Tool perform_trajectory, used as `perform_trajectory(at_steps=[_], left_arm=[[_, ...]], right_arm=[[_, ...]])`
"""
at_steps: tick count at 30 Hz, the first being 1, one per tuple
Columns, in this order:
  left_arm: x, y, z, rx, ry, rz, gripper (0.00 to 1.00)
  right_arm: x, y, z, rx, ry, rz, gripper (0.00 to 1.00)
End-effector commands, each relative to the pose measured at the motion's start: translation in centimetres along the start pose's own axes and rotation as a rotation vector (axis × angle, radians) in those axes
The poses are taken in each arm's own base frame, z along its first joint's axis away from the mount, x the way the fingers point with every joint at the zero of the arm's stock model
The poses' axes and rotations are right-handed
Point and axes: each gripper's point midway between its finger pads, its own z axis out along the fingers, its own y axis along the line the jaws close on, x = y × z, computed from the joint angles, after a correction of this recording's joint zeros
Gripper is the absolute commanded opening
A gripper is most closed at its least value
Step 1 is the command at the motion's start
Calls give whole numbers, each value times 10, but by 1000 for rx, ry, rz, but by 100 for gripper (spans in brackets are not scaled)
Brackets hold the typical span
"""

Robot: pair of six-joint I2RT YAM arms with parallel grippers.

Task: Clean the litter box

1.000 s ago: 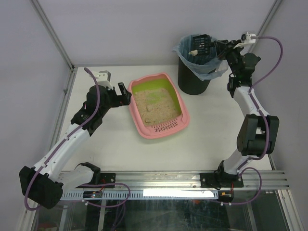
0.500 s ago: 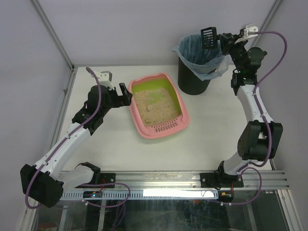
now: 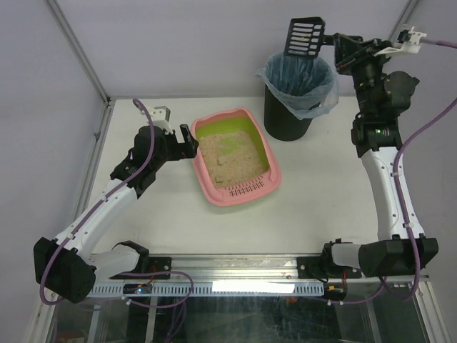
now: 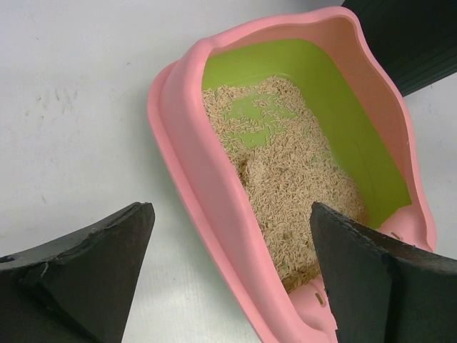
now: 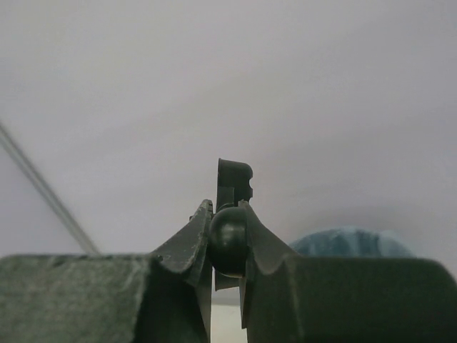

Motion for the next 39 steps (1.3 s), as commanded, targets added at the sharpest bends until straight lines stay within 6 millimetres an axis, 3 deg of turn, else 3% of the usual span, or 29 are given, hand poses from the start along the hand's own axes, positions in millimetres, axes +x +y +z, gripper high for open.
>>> perform_trajectory(at_steps=[1,8,16,22,27,34,39], left_arm=[[-21,-12,0,50,-46,-23,95],[-27,-6,-5,20,-77,-16,95],[-28,-5,-6,12,-83,-18,96],[-29,-3,-8,6,-89,-16,96],[-29,-2,-10,3,-95,-16,96],[-29,-2,-10,1,-93,-14,97],[-28,-3,-10,8,-87,-13,97]], right_arm=[[56,43,-19,-41,214,144,0],[154,83,-56,-79,470,115,0],[254,92,-76,-67,767,-131,0],[298,100,-69,-70,847,-341,0],[323,95,-61,-48,881,-514,0],[364,90,-75,-76,978,-523,0],[382,88,-89,-98,1025,-498,0]])
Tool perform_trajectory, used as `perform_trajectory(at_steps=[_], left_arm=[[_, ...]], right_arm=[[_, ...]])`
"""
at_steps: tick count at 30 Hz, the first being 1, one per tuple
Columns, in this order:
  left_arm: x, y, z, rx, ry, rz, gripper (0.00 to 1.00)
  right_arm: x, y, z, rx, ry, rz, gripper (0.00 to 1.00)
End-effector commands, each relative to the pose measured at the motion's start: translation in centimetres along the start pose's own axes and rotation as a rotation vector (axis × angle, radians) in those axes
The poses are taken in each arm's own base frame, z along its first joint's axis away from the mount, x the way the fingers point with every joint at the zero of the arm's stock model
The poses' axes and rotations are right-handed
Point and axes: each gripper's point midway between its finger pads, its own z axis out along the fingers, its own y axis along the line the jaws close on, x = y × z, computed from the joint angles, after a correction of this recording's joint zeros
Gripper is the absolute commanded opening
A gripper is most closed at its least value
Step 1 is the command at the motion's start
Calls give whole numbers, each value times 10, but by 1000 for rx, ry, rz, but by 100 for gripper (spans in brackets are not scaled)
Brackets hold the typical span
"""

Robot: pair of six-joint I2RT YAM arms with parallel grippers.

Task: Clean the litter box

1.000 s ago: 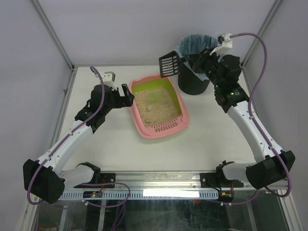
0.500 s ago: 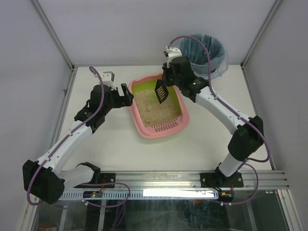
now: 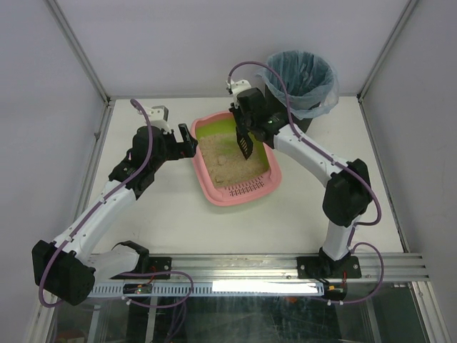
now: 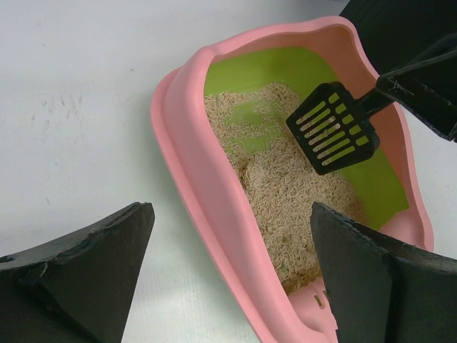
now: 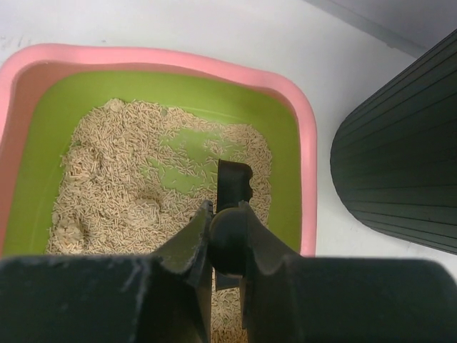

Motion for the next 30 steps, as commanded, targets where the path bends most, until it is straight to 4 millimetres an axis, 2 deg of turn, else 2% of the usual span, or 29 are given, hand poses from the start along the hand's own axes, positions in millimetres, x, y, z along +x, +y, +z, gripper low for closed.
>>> perform_trajectory(at_steps=[1,13,22,30], left_arm=[[-25,-4,-7,11,-75,-12,97],[-25,-4,-8,12,-77,-15,97],[-24,-5,-7,19,-69,-14,97],[-23,-5,-6,20,-66,-16,97]], right_arm=[[-7,3,-1,-27,-33,7,0],[21,21,4,-144,17,143,0],[24,21,4,-217,9,336,0],[43,34,9,-291,27,495,0]])
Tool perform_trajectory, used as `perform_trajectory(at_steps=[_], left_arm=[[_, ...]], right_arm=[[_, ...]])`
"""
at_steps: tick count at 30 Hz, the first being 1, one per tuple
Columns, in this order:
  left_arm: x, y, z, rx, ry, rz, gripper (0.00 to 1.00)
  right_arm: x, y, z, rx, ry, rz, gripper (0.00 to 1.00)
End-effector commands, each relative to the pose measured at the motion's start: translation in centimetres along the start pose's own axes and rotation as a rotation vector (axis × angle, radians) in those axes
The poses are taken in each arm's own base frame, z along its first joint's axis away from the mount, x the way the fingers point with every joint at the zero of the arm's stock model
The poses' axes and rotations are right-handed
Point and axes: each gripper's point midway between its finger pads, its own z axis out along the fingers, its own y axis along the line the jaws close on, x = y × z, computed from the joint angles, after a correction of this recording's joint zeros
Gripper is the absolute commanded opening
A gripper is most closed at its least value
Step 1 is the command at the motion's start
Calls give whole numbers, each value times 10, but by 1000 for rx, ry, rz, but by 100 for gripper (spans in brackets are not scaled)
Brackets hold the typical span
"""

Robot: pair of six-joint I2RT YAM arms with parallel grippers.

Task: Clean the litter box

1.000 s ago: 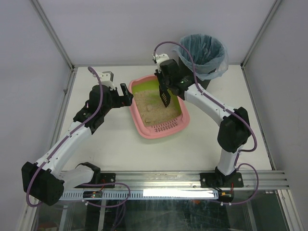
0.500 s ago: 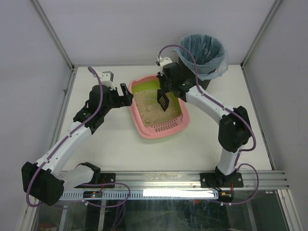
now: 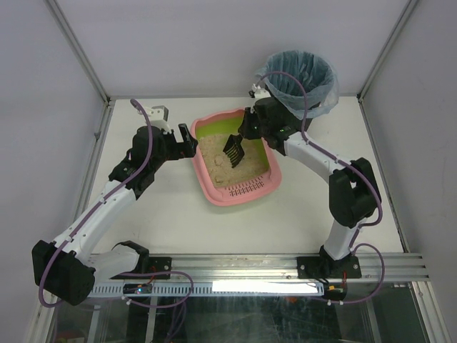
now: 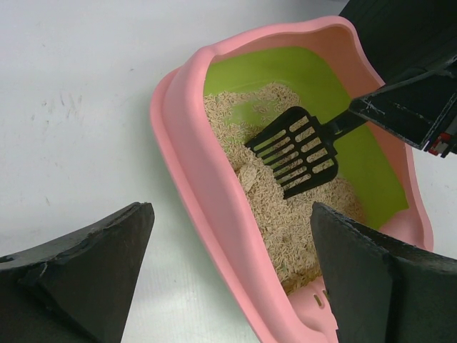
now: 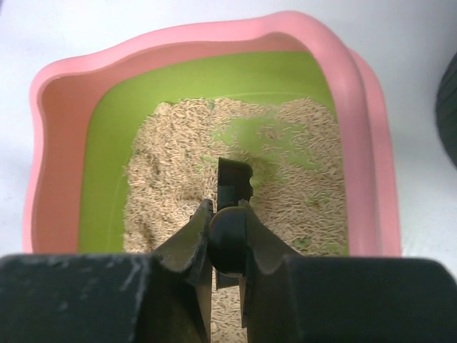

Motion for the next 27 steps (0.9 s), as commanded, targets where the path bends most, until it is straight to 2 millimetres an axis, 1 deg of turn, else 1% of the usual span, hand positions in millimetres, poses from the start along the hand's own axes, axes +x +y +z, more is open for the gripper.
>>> perform_trajectory(at_steps=[1,10,15,17,20,27], left_arm=[[-23,-6,-6,21,-66,-16,97],[-21,-6,-5,24,-60,-16,97],[-23,-7,-6,26,-63,-15,97],[-23,-7,-5,27,-62,-14,97],[-23,-6,-6,25,-65,-13,97],[-24,-7,-6,26,-65,-8,97]], right_arm=[[15,27,-6,-119,26,134,0],[31,41,-3,-212,3,306,0],[40,44,-2,-240,-21,392,0],[41,40,-4,-227,-43,415,0],[39,26,-13,-169,-92,457,0],[16,2,-50,-100,-256,545,0]])
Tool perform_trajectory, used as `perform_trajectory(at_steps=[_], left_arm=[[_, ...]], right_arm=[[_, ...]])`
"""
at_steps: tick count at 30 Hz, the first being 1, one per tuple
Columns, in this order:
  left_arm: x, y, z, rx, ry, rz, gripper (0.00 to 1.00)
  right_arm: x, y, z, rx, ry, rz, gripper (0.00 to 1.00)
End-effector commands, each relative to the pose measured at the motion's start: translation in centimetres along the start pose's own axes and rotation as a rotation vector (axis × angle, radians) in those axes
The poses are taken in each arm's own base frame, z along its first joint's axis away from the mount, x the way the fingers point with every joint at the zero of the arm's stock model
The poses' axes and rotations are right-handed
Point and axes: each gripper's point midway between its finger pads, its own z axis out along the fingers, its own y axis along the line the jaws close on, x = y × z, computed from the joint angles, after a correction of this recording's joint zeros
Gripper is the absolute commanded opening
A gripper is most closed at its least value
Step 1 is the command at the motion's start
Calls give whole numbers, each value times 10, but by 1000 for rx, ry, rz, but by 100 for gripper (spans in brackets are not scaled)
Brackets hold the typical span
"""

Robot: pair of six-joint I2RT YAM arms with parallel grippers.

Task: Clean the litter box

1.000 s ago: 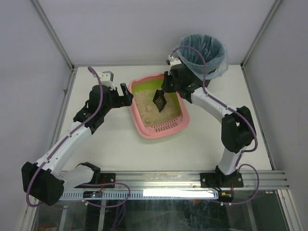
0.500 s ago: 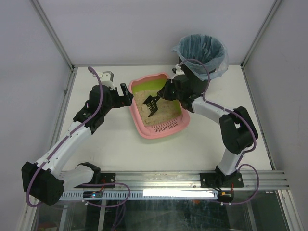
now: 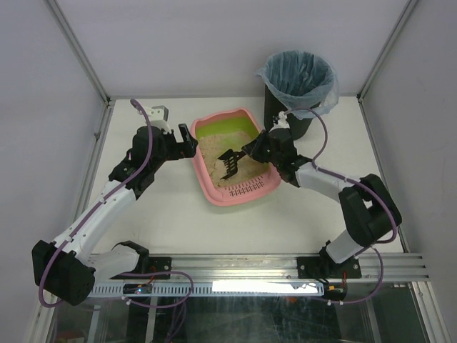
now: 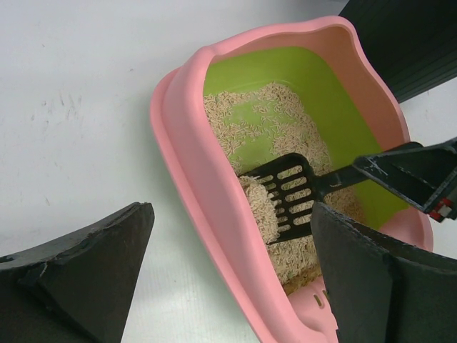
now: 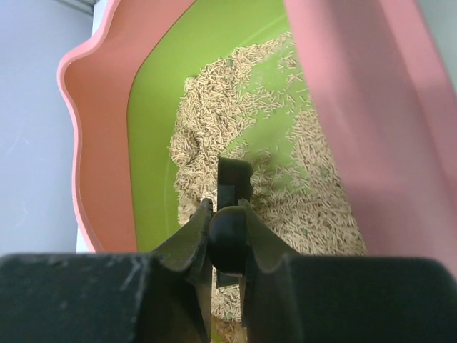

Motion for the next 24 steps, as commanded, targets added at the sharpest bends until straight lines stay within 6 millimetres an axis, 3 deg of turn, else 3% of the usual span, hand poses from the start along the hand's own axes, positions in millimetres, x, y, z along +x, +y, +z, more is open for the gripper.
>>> perform_trajectory(at_steps=[1,12,18,22,24], left_arm=[[-24,-7,-6,27,-65,-7,97],[-24,-6,-5,22,-62,-6,97],[-24,-7,-7,24,-65,-5,97],[-26,-6,-9,23,-73,-15,97],[-25,-7,-9,28,-71,-21,97]], right_arm=[[-44,23,-32,-56,-190,79,0],[-80,5,-73,-107,-340,239,0],[-96,-7,-92,-247,-353,389,0],[-103,-20,-95,-302,-343,490,0],[-100,-16,-94,-336,-324,526,0]])
